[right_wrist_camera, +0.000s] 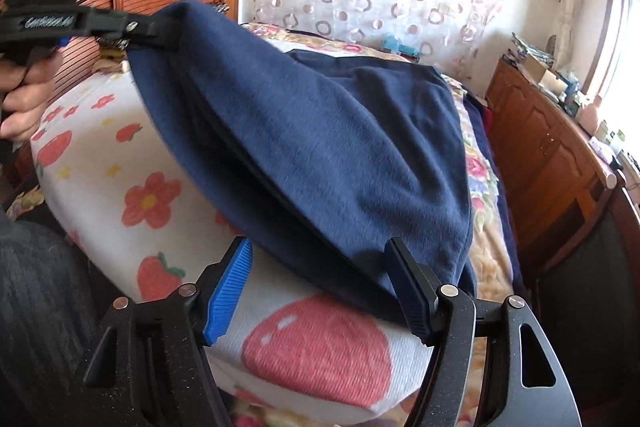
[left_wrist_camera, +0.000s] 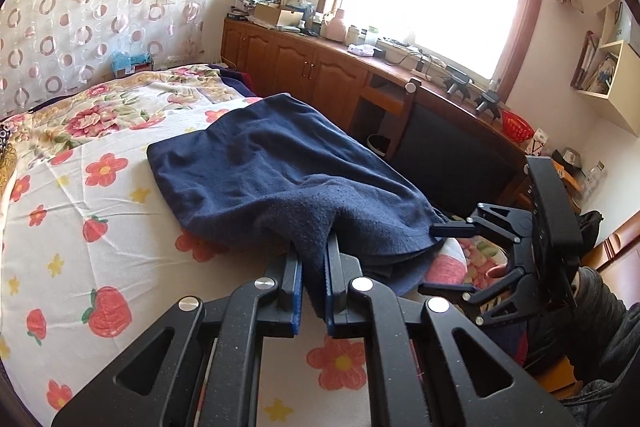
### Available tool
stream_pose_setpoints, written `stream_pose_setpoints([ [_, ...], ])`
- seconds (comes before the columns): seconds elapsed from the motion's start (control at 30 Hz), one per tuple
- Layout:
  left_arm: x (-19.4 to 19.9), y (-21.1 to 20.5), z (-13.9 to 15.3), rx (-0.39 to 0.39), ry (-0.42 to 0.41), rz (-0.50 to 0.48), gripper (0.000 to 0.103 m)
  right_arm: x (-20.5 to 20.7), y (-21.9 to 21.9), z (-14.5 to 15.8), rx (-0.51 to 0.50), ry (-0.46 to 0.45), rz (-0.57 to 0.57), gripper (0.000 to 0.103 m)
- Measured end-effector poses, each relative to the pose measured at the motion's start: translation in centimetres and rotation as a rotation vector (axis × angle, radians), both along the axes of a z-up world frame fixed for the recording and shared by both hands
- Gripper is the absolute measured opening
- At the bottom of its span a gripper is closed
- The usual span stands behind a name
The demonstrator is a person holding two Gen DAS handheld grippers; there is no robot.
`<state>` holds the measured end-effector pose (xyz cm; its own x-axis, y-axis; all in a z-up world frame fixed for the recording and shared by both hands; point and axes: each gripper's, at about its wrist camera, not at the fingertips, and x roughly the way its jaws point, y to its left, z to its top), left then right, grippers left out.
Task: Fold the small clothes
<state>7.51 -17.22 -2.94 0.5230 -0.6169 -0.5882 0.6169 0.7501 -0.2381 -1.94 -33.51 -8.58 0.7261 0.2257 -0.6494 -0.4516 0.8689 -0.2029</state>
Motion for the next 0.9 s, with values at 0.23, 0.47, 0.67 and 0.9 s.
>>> stream_pose_setpoints([
  [0.23,-0.1,0.4,0.0,-0.008,0.005,0.013,0.009,1.0,-0.6,0.1,-0.069,-0.024,-0.065,0.072],
  [0.47,0.3,0.8,-0.3,-0.014,0.005,0.033,0.009,3.1,-0.4,-0.2,-0.116,-0.028,-0.095,0.055],
  [0.67,0.4,1.2,0.0,-0.016,-0.012,0.058,0.009,3.1,0.0,1.7,-0.069,-0.093,-0.114,0.011],
  [0.9,4.0,2.2,0.4,-0.015,-0.019,0.111,0.009,5.0,1.3,5.3,-0.012,-0.185,-0.126,0.008],
])
